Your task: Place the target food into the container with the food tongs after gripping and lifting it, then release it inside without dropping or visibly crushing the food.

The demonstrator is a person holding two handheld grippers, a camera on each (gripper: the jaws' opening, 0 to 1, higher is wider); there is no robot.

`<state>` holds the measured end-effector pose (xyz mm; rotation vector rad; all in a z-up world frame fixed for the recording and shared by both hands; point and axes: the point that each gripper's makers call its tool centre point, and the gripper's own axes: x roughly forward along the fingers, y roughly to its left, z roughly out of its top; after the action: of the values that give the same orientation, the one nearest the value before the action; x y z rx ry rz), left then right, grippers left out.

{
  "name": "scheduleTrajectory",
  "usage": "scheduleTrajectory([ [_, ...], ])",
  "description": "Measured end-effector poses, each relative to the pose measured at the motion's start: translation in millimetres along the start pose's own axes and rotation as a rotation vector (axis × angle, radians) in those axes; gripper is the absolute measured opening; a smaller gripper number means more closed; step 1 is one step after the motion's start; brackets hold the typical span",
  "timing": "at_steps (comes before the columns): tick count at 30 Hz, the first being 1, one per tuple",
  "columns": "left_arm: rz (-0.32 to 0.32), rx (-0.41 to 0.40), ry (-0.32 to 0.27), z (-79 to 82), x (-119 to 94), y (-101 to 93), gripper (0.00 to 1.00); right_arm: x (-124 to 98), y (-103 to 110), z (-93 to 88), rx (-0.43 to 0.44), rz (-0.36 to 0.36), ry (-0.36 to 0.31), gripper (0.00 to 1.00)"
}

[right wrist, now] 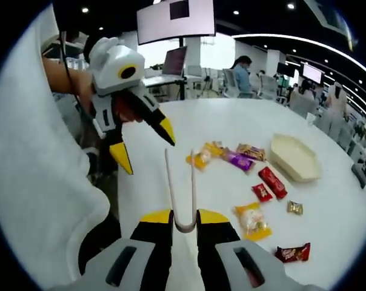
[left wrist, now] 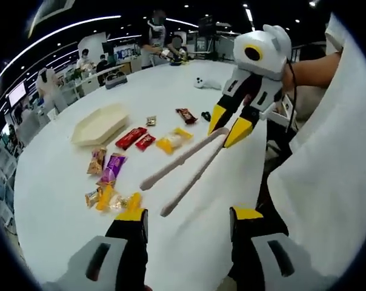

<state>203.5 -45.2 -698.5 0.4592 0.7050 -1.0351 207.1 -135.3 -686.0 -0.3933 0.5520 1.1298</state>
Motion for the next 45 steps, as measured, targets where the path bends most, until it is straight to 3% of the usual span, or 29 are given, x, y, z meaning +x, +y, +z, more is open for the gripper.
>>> scheduleTrajectory([
  [5, 0.018, 0.099, 0.049, -4.2, 3.4, 5.3, 0.42, -1.5, 1.4, 2.1, -0.042, 0.013, 0.013, 0.13],
  [8, 0.004, 0.111, 0.057, -4.4, 5.1, 4.1, 0.36, -3.3, 3.4, 9.9, -0.059, 0.022, -0.005, 0.13],
  [15, -0.031, 0.195, 0.124, -14.8, 14.7, 0.7, 0.35, -2.5, 0.1, 17.1, -0.065, 0.025, -0.026, 0.13],
  [23, -0.054, 0.198, 0.095, -4.0, 24.7, 0.0, 0.33, -8.7, 6.6, 29.9, -0.059, 0.044, -0.061, 0.12],
  [36, -0.142, 0.252, 0.062, 8.5, 41.1, -14.8, 0.23, -17.9, 8.5, 55.5, -0.026, 0.045, -0.147, 0.12],
  [45, -0.233, 0.287, -0.025, 21.3, 46.2, -38.0, 0.04, -25.1, 13.0, 72.9, -0.011, 0.060, -0.223, 0.12],
])
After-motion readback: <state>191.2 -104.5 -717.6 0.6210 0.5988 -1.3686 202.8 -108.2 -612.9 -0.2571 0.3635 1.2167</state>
